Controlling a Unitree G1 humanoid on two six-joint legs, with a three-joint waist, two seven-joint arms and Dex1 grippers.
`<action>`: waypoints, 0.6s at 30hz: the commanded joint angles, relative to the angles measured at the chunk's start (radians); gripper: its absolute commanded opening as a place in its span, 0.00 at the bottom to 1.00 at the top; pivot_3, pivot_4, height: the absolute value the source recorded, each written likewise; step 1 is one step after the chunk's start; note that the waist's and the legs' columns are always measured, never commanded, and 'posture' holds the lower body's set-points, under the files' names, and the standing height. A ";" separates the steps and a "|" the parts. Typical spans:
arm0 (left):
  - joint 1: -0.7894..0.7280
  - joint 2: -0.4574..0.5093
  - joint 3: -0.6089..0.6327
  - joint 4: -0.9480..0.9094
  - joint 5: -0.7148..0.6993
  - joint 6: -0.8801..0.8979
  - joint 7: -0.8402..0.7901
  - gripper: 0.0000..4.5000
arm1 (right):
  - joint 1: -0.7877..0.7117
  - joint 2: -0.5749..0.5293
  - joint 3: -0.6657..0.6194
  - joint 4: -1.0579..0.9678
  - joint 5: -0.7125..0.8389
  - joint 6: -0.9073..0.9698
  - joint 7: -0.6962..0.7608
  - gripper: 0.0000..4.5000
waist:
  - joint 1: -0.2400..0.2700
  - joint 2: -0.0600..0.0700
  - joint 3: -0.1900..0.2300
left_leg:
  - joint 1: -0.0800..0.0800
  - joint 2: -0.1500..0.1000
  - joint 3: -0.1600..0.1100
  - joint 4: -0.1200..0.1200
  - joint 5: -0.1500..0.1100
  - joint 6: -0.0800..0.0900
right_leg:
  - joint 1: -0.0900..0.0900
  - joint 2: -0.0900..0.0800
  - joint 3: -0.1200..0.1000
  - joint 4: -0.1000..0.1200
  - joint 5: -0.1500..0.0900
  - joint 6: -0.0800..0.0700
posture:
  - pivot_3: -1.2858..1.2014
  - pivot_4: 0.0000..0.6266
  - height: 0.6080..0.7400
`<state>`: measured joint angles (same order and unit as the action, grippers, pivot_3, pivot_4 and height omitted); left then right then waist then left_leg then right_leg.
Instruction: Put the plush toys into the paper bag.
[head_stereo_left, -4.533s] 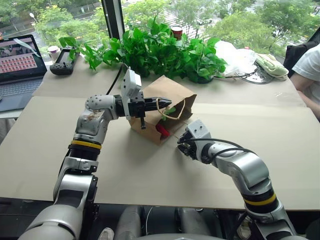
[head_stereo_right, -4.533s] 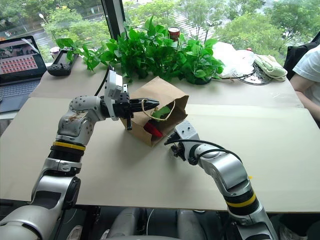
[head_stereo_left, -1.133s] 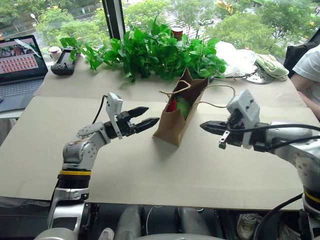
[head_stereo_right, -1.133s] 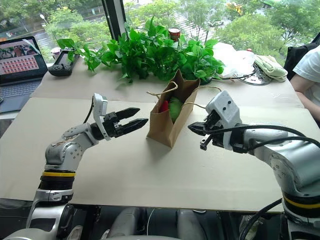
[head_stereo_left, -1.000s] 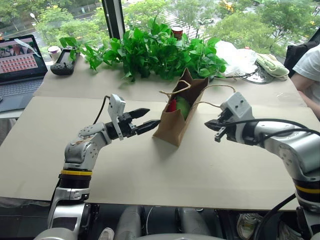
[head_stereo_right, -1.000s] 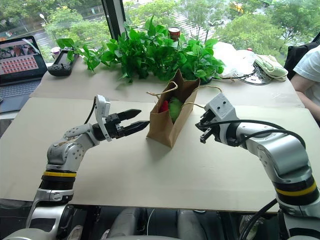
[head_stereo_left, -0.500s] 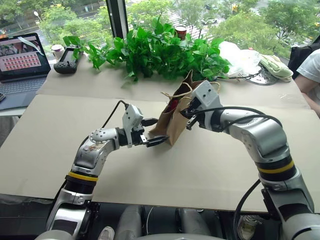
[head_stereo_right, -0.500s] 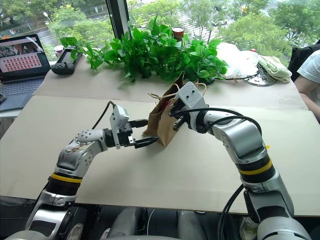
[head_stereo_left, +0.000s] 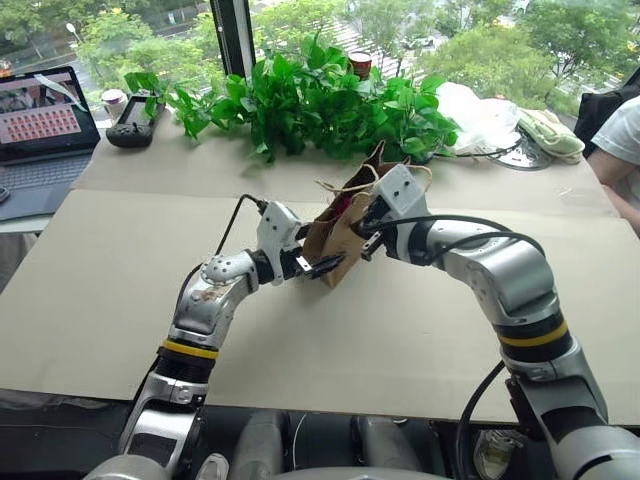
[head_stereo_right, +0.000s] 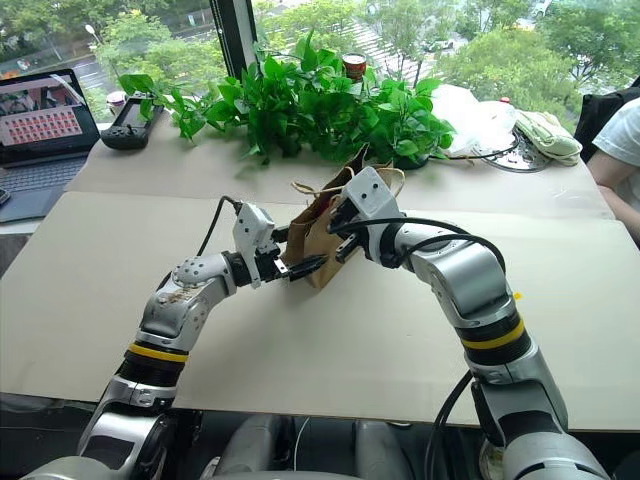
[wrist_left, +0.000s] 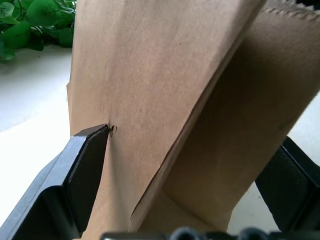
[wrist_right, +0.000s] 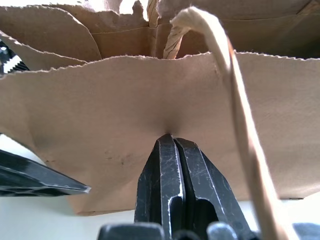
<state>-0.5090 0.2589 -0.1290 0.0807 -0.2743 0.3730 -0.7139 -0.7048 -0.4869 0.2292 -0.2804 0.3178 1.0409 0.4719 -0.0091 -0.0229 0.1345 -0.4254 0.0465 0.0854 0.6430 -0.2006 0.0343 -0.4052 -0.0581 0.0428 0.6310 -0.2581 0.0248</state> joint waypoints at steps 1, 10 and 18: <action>-0.033 -0.033 -0.005 0.039 0.050 -0.079 0.058 1.00 | -0.033 0.007 -0.009 -0.016 -0.012 0.002 -0.002 0.01 | 0.000 0.000 0.000 | 0.000 0.000 0.000 0.000 0.000 0.000 | 0.000 0.000 0.000 0.000 0.000 0.000 | 0.52 0.24 1.00; -0.037 -0.070 0.015 0.085 0.065 -0.138 0.090 0.88 | -0.034 0.022 -0.001 -0.016 -0.026 0.008 0.002 0.00 | -0.003 0.000 0.000 | 0.000 0.000 0.000 0.000 0.000 0.000 | 0.000 0.000 0.000 0.000 0.000 0.000 | 0.52 0.24 1.00; -0.038 -0.078 0.029 0.091 0.057 -0.143 0.085 0.23 | -0.020 0.012 -0.002 -0.028 -0.038 0.023 0.005 0.00 | -0.002 0.000 0.000 | 0.000 0.000 0.000 0.000 0.000 0.000 | 0.000 0.000 0.000 0.000 0.000 0.000 | 0.52 0.24 1.00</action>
<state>-0.5331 0.1875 -0.1124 0.1785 -0.2025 0.2569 -0.6248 -0.7098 -0.4646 0.2363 -0.2800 0.2877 1.0564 0.4763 -0.0115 -0.0229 0.1345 -0.4254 0.0466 0.0852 0.6429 -0.2006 0.0343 -0.4053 -0.0581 0.0427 0.6313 -0.2580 0.0248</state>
